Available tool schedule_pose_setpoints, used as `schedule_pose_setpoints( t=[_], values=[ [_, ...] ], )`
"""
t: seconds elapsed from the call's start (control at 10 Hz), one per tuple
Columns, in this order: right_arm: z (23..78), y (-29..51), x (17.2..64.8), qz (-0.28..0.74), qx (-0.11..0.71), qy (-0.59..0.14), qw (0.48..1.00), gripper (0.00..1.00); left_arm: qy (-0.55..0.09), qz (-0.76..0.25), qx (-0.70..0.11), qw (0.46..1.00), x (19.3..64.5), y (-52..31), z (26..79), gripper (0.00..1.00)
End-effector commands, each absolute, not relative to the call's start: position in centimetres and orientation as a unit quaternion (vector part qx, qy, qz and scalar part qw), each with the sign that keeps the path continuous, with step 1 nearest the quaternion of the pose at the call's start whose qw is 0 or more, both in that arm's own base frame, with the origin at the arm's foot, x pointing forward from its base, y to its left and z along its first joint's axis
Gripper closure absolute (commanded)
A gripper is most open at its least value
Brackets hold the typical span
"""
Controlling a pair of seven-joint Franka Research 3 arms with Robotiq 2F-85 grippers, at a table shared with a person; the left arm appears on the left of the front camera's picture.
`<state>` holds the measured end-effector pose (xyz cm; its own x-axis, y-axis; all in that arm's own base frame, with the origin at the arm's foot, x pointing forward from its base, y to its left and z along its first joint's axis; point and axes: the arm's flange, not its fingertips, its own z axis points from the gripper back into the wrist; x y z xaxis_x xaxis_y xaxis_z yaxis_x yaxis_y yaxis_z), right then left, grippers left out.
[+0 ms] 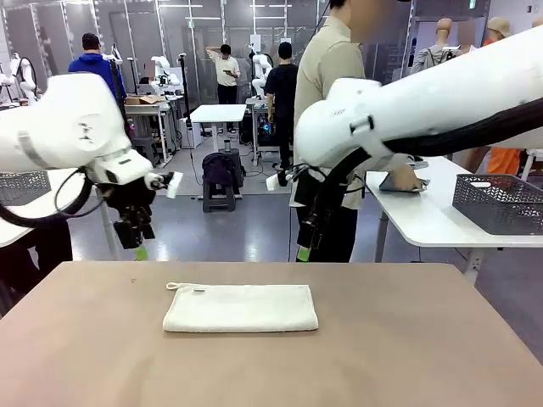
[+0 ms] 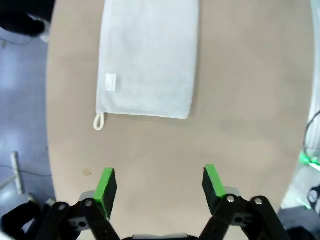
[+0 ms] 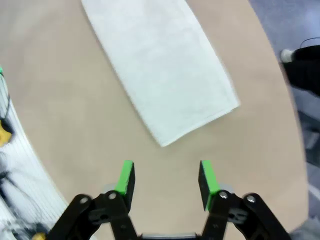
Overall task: Fold the towels and place them in the basket.
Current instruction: When a person lays out a Towel with hook on the table, fold it in half twice.
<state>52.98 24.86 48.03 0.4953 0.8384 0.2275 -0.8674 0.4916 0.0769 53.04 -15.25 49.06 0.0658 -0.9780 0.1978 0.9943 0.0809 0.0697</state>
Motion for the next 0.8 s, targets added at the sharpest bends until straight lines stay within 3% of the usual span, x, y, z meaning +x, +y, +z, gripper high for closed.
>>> schedule_pose_setpoints(
  t=[0.0, 0.5, 0.6, 0.7],
  values=[
    [46.6, 22.4, 49.6, 0.4, 0.158, -0.149, 0.89, 0.35, -0.164, -0.667, -0.096, 0.721, 50.8, -11.8, 46.9, 0.13],
    [40.0, 17.3, 48.6, 0.223, 0.297, -0.17, 0.913, 0.35, -0.329, -0.639, -0.242, 0.651, 51.4, -5.4, 42.1, 0.13],
    [39.5, 17.1, 48.4, 0.234, 0.308, -0.185, 0.903, 0.35, -0.352, -0.633, -0.271, 0.634, 51.9, -4.3, 41.4, 0.13],
    [41.1, 17.0, 48.8, 0.227, 0.275, -0.145, 0.923, 0.35, -0.371, -0.627, -0.302, 0.615, 52.3, -3.3, 40.7, 0.13]
  ],
)
